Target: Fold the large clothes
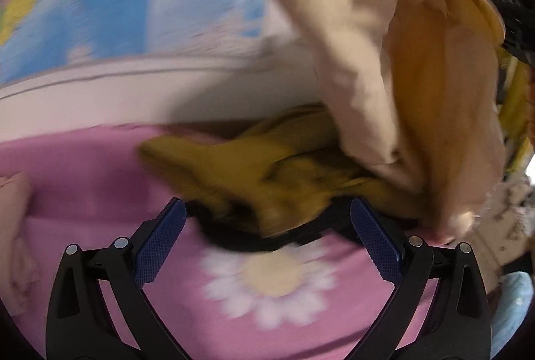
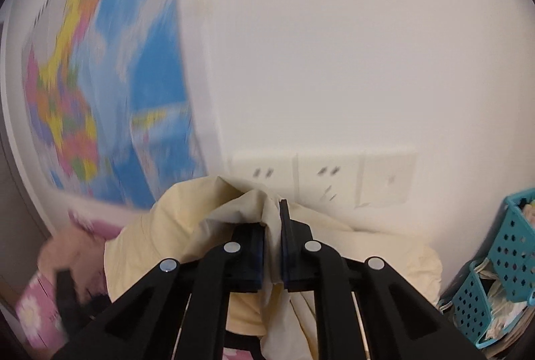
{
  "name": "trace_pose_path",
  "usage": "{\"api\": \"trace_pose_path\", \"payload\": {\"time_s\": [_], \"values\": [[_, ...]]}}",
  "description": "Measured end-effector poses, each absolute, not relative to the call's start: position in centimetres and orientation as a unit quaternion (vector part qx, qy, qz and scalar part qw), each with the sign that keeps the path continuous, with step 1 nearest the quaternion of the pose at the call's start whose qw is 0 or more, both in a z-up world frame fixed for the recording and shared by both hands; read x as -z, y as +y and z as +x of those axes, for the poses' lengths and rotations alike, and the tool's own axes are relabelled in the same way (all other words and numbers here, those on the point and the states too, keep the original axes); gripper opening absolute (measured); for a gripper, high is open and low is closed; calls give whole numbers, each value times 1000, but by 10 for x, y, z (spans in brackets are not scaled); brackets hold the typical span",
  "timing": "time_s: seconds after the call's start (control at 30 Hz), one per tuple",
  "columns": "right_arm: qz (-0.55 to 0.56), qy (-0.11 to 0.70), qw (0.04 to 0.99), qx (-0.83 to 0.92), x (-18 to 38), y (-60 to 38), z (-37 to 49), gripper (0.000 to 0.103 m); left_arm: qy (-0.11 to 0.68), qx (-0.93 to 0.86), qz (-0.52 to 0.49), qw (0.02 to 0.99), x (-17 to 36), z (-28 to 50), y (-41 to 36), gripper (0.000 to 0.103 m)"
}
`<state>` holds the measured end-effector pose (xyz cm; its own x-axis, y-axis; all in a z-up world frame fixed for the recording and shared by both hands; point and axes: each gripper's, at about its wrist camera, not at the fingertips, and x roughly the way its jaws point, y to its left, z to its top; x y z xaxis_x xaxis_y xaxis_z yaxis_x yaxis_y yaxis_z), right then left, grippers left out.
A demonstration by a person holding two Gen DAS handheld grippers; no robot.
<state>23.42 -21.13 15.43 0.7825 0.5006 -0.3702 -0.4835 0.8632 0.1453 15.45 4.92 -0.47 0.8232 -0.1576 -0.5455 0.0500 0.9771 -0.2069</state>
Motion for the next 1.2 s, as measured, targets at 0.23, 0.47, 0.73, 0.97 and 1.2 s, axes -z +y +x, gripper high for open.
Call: {"api": "trace_pose_path", "payload": {"time_s": [0.23,0.47,0.73,0.97,1.2], "values": [[41,178,949,-259,-177,-234,217,7,245,182,-105,947,-11,186,-17,98],[76,152,955,-244,-194,-284,194,5,247,203,-93,943,-19,227,-42,9],[104,80,971,-202,-255,-360,133,3,170,233,-36,957,-109,203,-82,3],[105,-26,977,-182,-337,-414,31,3,66,266,-35,961,-213,132,-80,3],[94,-72,968,-221,-380,-427,-51,3,-15,244,-6,970,-285,30,-49,3]]}}
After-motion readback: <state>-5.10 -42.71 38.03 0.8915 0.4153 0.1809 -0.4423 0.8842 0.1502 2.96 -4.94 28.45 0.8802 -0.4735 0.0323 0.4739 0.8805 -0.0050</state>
